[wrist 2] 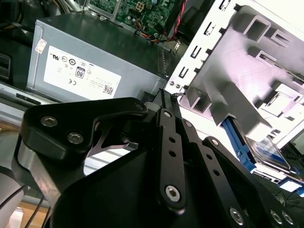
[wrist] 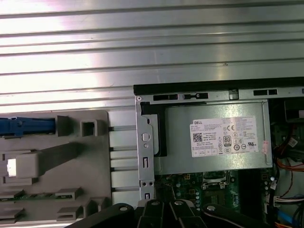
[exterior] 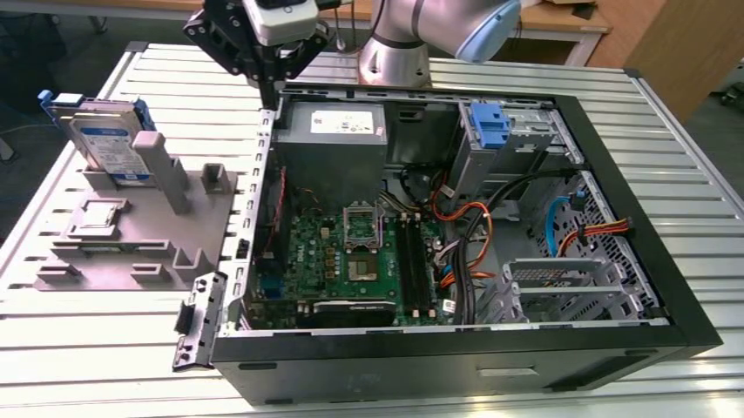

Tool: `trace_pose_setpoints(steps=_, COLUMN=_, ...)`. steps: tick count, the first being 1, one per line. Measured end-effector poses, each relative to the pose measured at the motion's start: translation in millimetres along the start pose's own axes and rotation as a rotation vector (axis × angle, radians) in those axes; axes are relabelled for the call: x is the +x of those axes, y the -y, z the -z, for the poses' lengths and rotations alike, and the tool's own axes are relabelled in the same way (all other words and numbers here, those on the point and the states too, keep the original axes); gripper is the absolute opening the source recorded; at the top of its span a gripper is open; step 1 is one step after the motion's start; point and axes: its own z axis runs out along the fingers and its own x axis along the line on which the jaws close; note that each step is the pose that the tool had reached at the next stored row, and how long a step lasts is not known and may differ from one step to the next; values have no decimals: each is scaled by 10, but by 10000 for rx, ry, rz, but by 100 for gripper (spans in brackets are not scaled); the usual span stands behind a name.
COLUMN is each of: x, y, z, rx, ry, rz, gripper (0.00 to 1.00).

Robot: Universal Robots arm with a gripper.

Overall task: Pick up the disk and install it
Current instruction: 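Reach for the disk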

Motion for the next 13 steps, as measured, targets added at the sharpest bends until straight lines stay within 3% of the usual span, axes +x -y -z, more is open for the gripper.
trace_pose_setpoints(steps=13, x=41, y=3, z=-5, rx=1, ry=-11, rz=-1, gripper=10)
